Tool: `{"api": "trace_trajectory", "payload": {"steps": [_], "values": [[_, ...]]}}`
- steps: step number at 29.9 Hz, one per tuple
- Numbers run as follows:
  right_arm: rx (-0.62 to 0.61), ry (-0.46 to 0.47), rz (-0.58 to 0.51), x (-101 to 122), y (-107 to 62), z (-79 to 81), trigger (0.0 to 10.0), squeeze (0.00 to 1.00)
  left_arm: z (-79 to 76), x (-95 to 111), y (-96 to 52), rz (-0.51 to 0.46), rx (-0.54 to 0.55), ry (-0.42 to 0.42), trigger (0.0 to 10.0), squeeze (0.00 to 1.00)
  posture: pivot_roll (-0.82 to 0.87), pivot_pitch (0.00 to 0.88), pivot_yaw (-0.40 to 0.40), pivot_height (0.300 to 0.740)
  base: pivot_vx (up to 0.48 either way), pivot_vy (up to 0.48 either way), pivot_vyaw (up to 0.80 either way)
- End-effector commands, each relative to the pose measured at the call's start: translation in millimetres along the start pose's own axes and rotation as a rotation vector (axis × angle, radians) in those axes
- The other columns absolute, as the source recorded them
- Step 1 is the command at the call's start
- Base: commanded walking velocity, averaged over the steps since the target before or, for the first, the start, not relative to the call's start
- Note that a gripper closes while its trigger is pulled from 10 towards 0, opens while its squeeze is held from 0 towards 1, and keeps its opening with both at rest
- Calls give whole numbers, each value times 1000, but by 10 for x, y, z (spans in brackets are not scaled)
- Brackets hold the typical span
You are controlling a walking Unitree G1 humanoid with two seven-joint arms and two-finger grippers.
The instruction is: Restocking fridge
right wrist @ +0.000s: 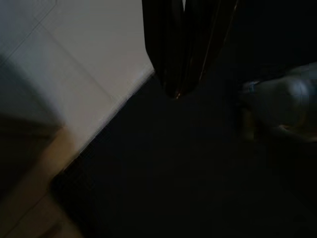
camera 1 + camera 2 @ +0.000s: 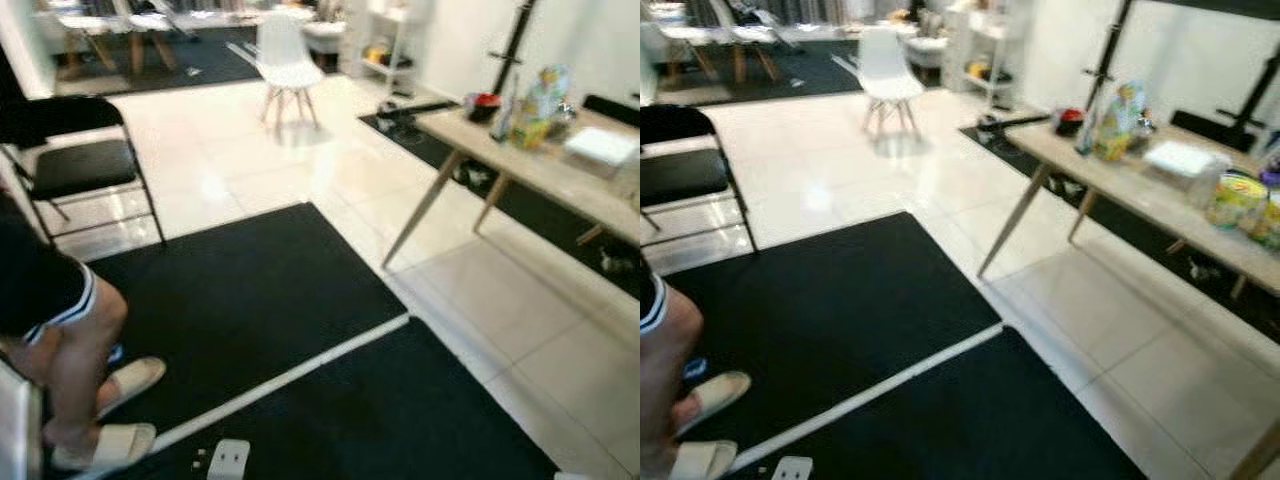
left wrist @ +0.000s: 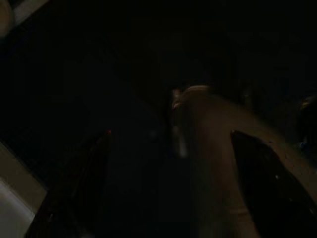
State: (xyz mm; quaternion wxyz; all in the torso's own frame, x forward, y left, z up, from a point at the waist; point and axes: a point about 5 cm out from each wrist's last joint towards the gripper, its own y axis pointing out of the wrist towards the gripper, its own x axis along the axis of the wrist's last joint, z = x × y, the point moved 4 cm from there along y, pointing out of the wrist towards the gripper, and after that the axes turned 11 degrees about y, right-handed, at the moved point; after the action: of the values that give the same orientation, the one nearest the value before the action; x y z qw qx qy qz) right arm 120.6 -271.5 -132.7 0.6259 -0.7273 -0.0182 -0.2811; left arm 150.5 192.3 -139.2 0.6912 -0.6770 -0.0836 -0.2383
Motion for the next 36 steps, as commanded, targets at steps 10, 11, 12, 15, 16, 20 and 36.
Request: {"api": "trace_trajectory", "payload": {"steps": [10, 11, 12, 15, 16, 20, 36], "values": [[-29, 2, -4, 45, -10, -125, 10000, 0, -39, 41, 11, -8, -11, 10, 10000, 0, -82, 0, -36, 740, 381, 0, -800], [-30, 0, -3, 46, -10, -126, 10000, 0, -39, 41, 11, -8, -11, 11, 10000, 0, -82, 0, -35, 740, 382, 0, -800], [-30, 0, -3, 46, -10, -126, 10000, 0, -39, 41, 11, -8, -11, 11, 10000, 0, -82, 0, -35, 740, 382, 0, -800], [-30, -6, 0, 45, -10, -125, 10000, 0, -38, 45, 11, -9, -11, 12, 10000, 0, -80, 0, -34, 740, 376, 0, -800], [-31, -9, 2, 43, -9, -124, 10000, 0, -37, 47, 11, -10, -11, 12, 10000, 0, -80, 0, -34, 740, 382, 0, -800], [-31, -15, 6, 31, -9, -118, 10000, 0, -30, 56, 11, -12, -10, 15, 10000, 0, -78, 0, -34, 740, 377, 0, -800], [-44, -18, 8, 42, -7, -126, 10000, 0, -41, 84, 16, -19, -13, 9, 10000, 0, -78, 0, -39, 740, 377, 0, -800]]}}
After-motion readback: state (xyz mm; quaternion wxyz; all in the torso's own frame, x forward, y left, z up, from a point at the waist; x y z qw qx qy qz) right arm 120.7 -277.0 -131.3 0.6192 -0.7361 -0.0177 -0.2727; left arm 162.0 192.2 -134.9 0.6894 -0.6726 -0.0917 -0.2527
